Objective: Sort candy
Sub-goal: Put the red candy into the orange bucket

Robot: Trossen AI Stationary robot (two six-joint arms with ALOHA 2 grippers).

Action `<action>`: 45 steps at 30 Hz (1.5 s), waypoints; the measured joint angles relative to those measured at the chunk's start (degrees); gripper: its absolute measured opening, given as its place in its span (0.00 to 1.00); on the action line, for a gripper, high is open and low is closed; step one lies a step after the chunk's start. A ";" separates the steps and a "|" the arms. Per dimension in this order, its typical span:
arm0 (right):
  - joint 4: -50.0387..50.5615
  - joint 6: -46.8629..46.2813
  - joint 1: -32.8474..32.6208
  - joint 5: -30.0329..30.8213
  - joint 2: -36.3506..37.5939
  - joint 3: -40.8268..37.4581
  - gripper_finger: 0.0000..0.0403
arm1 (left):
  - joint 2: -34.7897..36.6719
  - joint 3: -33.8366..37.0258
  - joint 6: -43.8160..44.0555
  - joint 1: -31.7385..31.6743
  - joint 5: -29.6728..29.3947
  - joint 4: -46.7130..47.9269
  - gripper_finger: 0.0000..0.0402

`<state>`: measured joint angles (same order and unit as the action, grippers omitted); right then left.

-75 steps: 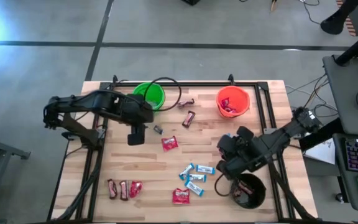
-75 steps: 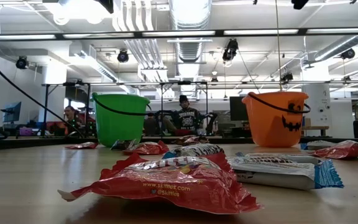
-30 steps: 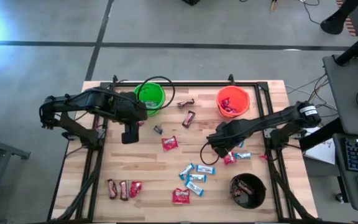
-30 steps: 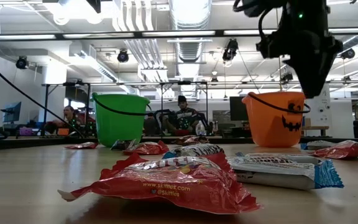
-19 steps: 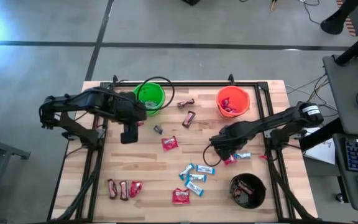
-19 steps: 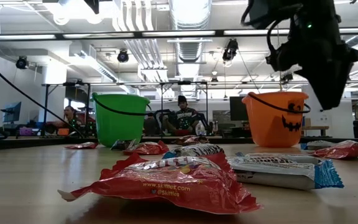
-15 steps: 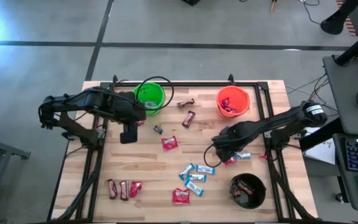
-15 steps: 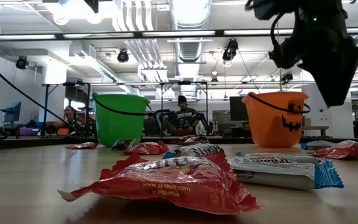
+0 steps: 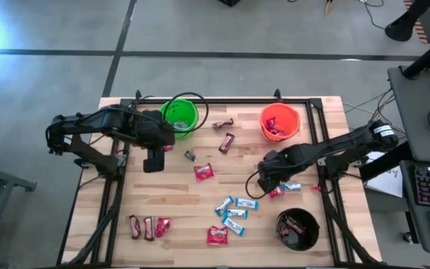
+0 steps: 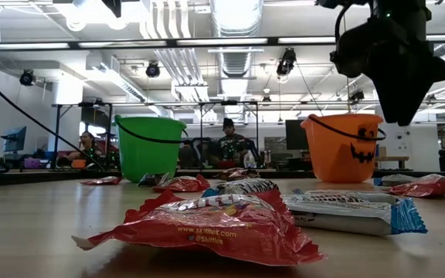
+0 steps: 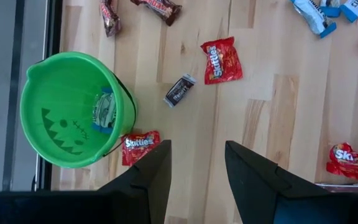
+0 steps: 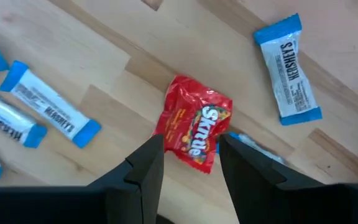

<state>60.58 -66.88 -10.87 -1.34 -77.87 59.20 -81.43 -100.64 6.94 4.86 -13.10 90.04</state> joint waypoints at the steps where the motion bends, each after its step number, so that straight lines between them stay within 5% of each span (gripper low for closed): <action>1: 0.14 0.07 0.00 0.01 -0.13 -0.24 0.36 | 0.00 0.00 0.00 0.00 0.00 0.00 0.33; 16: -2.65 7.70 0.00 0.35 -0.24 -1.42 0.32 | 0.00 0.07 1.71 0.00 0.00 -0.46 0.33; 24: -2.82 7.36 0.02 -1.07 -0.26 -2.01 0.41 | 0.00 0.07 2.16 0.01 0.00 -0.96 0.33; 31: -2.81 1.25 -0.72 -1.13 -0.26 -2.02 0.49 | 0.00 0.07 2.18 0.00 0.00 -1.01 0.33; 45: -10.36 -14.61 -4.53 -0.12 -0.65 -8.05 0.48 | 0.00 0.07 1.02 0.01 -0.02 -1.07 0.33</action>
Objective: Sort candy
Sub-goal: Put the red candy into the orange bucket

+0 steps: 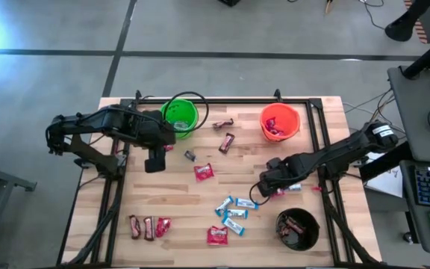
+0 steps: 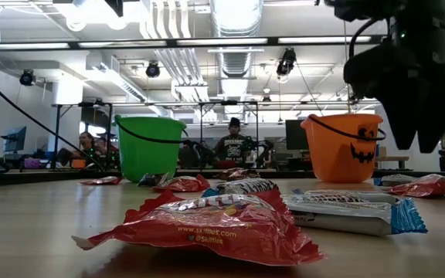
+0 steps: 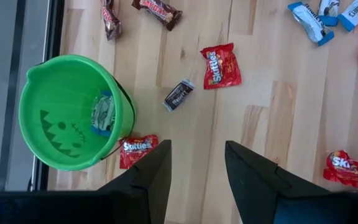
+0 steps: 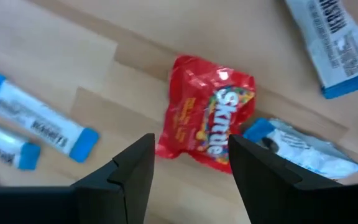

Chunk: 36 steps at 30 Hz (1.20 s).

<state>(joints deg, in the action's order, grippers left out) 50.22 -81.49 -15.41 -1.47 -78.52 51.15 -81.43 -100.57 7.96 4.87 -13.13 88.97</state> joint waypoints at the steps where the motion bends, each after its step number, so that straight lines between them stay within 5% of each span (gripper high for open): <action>1: 0.03 -0.13 0.03 0.06 -0.14 -0.29 0.48 | 0.00 0.00 -0.11 0.00 0.00 0.00 0.33; 36: -4.19 -0.97 -1.00 -0.05 -6.83 -1.70 0.48 | 0.00 0.00 0.05 -0.01 0.00 -0.04 0.33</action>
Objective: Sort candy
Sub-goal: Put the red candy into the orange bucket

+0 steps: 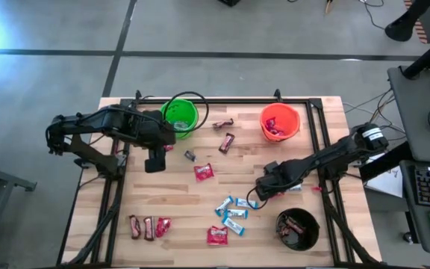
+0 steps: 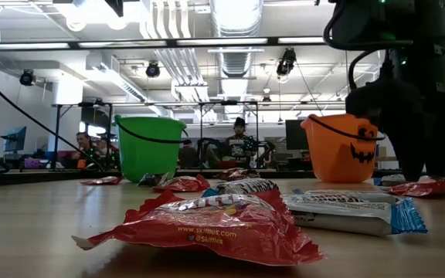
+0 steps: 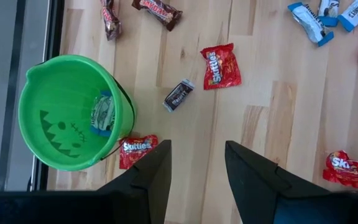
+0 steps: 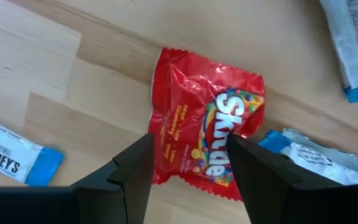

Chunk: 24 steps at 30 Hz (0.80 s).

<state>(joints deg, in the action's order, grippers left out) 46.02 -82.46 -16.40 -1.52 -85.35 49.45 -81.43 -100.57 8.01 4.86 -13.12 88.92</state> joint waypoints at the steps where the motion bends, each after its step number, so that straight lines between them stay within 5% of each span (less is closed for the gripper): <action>1: -0.06 0.03 0.00 0.00 -0.23 0.00 0.48 | 0.00 0.00 0.02 0.02 0.02 -0.02 0.33; 16: -1.13 0.55 0.02 -0.48 -6.19 0.09 0.47 | 0.00 0.00 0.01 0.01 0.04 -0.25 0.33; 24: -1.43 0.47 0.02 -0.46 -4.80 0.04 0.20 | 0.00 0.00 0.02 0.00 0.04 -0.24 0.33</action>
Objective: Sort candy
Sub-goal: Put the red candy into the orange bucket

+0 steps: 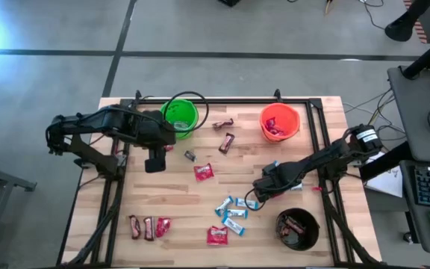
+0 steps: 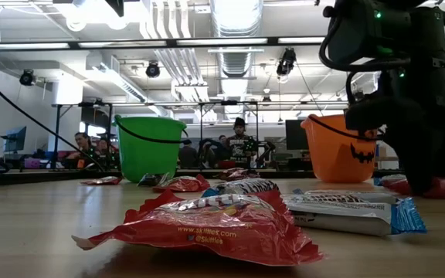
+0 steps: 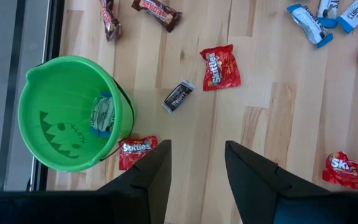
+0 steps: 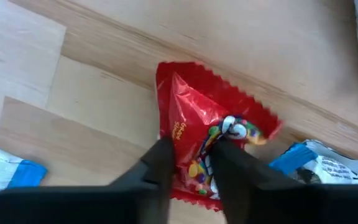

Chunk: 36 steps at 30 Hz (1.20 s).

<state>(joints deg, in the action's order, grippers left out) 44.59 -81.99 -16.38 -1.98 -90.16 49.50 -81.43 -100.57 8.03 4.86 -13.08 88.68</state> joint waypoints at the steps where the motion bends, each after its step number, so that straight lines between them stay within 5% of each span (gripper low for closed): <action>1: 0.03 0.00 0.00 0.00 0.03 0.00 0.15 | 0.00 0.00 -0.02 0.02 0.02 0.01 0.33; 4: 0.16 -0.31 0.00 0.02 0.10 0.00 0.05 | 0.00 0.00 0.00 0.00 0.02 0.02 0.33; 20: 1.91 -0.53 -1.25 0.76 9.05 -0.28 0.03 | 0.00 0.00 -0.01 0.01 0.04 0.04 0.33; 36: 6.64 -0.46 -0.87 12.81 26.00 -0.14 0.03 | 0.00 0.00 1.45 0.00 0.04 0.04 0.33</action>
<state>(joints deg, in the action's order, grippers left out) 51.23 -82.46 -17.25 10.83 -64.15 49.35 -81.43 -100.57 9.48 4.86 -13.04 88.73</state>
